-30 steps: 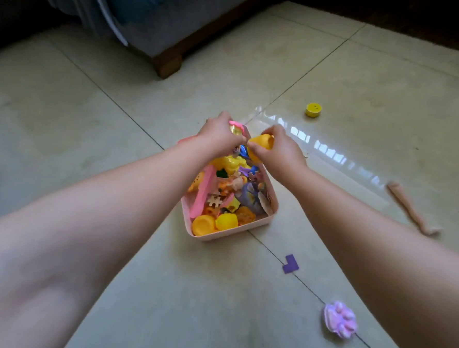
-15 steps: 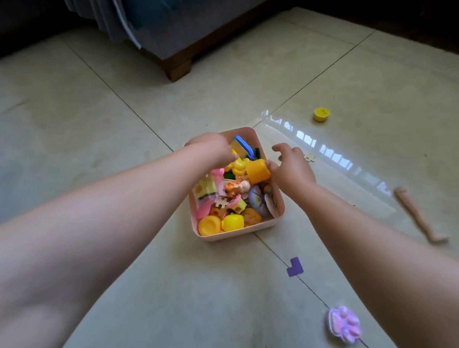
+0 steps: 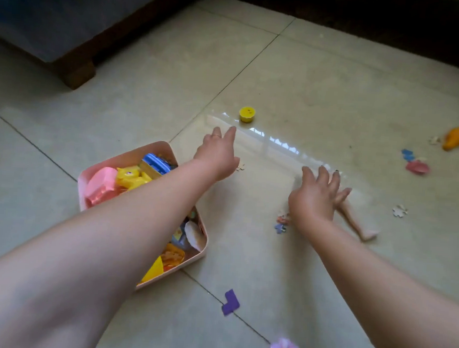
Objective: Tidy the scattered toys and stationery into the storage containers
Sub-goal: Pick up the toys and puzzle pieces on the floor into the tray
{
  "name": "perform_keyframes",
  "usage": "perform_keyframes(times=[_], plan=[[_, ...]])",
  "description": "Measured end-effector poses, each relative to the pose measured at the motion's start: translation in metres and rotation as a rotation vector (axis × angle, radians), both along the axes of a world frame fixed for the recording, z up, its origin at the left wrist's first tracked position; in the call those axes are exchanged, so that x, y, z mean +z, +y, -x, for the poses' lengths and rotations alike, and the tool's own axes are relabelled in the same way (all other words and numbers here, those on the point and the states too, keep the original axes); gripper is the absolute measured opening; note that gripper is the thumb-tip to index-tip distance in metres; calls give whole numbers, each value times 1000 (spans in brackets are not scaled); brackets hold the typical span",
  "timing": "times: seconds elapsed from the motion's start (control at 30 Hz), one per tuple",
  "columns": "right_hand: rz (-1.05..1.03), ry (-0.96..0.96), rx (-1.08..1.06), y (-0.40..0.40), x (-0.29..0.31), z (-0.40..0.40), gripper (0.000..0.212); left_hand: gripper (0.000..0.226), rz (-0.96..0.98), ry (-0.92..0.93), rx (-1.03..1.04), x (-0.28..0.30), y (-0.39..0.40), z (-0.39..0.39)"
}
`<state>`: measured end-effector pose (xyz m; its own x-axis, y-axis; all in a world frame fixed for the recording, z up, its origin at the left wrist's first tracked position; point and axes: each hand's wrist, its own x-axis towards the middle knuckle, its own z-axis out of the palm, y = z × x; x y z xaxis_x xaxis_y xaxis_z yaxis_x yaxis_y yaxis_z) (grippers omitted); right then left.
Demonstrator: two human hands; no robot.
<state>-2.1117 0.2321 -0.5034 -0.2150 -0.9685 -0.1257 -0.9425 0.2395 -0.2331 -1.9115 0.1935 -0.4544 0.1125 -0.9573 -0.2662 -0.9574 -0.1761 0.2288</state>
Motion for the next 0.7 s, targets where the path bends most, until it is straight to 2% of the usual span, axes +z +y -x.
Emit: perform_keyframes(times=[0.1, 0.37, 0.5, 0.6, 0.7], plan=[[-76, 15, -16, 4, -16, 28, 53, 80, 0, 22, -51, -21, -32, 28], [2, 8, 283, -4, -37, 59, 52, 76, -3, 43, 5, -44, -121, 37], [0, 0, 342, -10, -37, 65, 61, 53, 38, 52, -37, -53, -133, 28], [-37, 8, 334, -12, -35, 67, 77, 35, 166, -23, -94, -59, -110, 35], [-42, -2, 325, -16, -29, 66, 83, 28, 193, -66, -141, -56, -81, 39]])
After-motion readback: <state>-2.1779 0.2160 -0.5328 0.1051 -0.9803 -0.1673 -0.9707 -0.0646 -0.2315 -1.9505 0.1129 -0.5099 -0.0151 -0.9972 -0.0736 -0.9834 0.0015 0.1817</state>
